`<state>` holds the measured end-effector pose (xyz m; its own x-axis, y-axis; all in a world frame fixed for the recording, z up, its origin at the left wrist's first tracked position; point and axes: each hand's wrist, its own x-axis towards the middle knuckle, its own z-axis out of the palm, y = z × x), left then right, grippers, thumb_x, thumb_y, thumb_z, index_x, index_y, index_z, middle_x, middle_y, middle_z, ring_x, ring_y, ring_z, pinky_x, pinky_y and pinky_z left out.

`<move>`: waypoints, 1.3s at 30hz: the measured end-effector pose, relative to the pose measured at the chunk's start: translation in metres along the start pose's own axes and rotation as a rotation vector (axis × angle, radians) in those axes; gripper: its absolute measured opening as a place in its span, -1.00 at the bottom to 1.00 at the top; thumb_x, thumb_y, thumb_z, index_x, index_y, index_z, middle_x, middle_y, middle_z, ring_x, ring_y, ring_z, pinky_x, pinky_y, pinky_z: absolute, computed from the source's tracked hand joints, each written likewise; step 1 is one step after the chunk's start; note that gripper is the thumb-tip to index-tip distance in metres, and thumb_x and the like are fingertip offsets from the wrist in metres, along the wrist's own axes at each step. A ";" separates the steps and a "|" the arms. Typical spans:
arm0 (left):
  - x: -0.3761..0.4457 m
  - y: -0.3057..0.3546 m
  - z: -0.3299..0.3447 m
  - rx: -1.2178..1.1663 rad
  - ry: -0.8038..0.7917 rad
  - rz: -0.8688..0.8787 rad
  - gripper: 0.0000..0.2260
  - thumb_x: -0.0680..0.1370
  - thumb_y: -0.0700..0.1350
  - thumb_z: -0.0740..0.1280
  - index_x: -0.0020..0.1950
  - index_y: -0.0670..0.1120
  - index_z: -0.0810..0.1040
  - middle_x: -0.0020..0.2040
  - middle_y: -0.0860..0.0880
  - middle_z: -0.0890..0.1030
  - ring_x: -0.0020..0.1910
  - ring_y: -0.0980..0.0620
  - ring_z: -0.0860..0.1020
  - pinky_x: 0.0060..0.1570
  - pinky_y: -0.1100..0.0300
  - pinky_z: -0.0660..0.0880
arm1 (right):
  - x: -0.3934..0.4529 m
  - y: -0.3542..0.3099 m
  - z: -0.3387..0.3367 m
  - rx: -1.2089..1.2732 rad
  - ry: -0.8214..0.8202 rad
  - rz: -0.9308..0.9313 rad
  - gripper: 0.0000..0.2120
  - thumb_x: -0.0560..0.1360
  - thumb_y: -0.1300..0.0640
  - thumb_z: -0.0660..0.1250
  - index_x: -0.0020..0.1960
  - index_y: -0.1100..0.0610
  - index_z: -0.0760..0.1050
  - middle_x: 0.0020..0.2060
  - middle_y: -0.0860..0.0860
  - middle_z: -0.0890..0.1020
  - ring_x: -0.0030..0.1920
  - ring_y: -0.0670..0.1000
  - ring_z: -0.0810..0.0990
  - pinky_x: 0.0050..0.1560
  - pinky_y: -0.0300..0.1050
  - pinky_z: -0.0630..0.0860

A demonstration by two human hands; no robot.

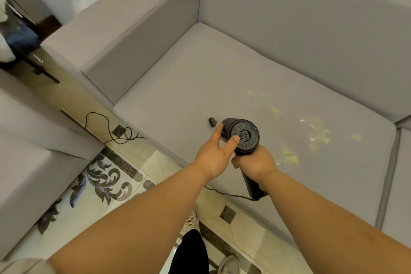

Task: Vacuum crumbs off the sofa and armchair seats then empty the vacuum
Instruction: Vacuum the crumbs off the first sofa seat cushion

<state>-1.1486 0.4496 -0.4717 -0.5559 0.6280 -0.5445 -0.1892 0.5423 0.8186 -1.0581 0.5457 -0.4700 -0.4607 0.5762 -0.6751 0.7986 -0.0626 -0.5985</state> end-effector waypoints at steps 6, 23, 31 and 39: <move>0.040 0.004 -0.027 0.003 -0.040 -0.052 -0.38 0.55 0.21 0.21 0.55 0.11 0.07 0.49 0.03 0.29 0.45 -0.01 0.26 0.24 0.25 0.19 | 0.034 -0.027 0.014 -0.029 -0.014 0.051 -0.69 0.28 0.25 0.45 0.01 0.10 0.55 -0.22 0.03 0.60 -0.21 0.07 0.55 -0.17 -0.07 0.53; -0.023 -0.024 0.035 0.020 -0.051 -0.059 -0.34 0.52 0.27 0.20 0.55 0.12 0.06 0.48 0.03 0.31 0.44 0.02 0.28 0.23 0.27 0.18 | -0.017 0.035 -0.014 -0.089 -0.087 0.106 -0.82 0.29 0.27 0.45 -0.21 0.10 0.48 -0.27 0.07 0.57 -0.25 0.08 0.52 -0.23 -0.10 0.46; -0.063 -0.042 0.070 0.012 -0.032 -0.056 -0.34 0.53 0.26 0.19 0.55 0.11 0.05 0.48 0.02 0.30 0.45 0.00 0.27 0.25 0.24 0.18 | -0.048 0.075 -0.024 -0.136 -0.118 0.066 -0.81 0.31 0.27 0.45 -0.21 0.08 0.46 -0.27 0.06 0.55 -0.21 0.09 0.52 -0.15 -0.07 0.50; -0.086 -0.045 0.089 -0.020 -0.042 -0.043 -0.34 0.54 0.23 0.22 0.56 0.10 0.03 0.51 0.02 0.26 0.47 0.00 0.23 0.27 0.26 0.15 | -0.070 0.100 -0.036 -0.143 -0.064 0.019 -0.82 0.30 0.25 0.45 -0.14 0.09 0.52 -0.28 0.04 0.57 -0.24 0.06 0.52 -0.24 -0.12 0.44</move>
<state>-1.0202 0.4209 -0.4777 -0.5125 0.6275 -0.5861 -0.2287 0.5582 0.7976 -0.9321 0.5288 -0.4669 -0.4655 0.5224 -0.7145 0.8522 0.0466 -0.5212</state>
